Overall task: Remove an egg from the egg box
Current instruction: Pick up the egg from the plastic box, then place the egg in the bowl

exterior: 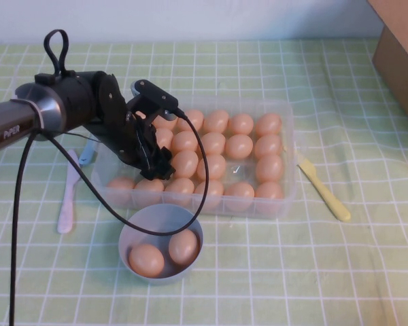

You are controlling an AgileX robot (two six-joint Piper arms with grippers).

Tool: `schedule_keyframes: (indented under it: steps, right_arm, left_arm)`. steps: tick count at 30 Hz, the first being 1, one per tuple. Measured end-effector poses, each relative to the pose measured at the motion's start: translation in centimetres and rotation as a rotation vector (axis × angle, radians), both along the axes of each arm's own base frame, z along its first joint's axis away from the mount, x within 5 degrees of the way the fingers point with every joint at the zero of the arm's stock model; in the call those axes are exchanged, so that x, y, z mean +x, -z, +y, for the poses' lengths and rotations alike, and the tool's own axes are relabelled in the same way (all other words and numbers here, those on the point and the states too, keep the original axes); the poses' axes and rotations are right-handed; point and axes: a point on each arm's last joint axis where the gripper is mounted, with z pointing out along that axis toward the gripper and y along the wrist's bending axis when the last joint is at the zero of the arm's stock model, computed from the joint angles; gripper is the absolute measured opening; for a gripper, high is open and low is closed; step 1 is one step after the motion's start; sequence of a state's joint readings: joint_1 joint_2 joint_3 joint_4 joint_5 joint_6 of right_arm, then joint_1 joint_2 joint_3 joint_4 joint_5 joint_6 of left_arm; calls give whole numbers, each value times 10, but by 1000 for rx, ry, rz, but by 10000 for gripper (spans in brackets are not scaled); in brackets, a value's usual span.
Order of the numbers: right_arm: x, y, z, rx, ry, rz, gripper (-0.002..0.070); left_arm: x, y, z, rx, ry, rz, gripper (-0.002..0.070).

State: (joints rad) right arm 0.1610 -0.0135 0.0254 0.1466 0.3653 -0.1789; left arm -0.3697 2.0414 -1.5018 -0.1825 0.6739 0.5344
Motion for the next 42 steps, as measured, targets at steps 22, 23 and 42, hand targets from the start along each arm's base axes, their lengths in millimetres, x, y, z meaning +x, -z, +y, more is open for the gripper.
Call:
schedule_keyframes:
  steps: [22, 23, 42]
  right_arm:
    - [0, 0, 0, 0, 0, 0, -17]
    - [0, 0, 0, 0, 0, 0, -17]
    - [0, 0, 0, 0, 0, 0, -17]
  left_arm:
    - [-23, -67, 8, -30, 16, -57, 356]
    - [-27, -73, 10, -29, 20, -53, 356]
    - [-124, -119, 40, -21, 29, 71, 355]
